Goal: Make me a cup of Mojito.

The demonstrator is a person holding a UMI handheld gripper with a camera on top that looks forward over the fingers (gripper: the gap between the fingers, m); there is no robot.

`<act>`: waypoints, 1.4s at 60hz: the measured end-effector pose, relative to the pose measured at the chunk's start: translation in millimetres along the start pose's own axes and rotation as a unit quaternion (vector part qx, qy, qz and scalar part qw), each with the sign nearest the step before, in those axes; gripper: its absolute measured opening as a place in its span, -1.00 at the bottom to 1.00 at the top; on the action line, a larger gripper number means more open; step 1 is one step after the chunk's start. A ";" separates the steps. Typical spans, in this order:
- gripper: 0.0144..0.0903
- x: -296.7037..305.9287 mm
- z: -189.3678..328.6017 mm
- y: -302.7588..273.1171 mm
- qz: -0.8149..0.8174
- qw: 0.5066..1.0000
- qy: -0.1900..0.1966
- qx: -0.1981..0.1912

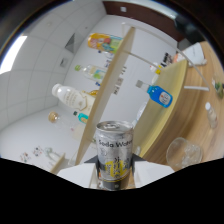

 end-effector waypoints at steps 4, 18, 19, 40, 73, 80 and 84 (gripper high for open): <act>-0.07 -2.9 1.7 3.3 -0.142 0.990 0.014 0.004; -0.07 39.9 24.9 55.0 -0.426 0.902 0.064 -0.031; -0.07 46.3 26.7 59.6 -0.433 0.898 0.068 -0.036; -0.07 137.0 48.0 118.5 -0.496 0.855 0.113 -0.104; 0.04 146.9 31.7 137.9 -0.536 0.829 0.115 -0.114; 0.26 141.6 29.0 138.5 -0.539 0.825 0.121 -0.123; 0.48 135.9 24.1 135.9 -0.533 0.825 0.130 -0.132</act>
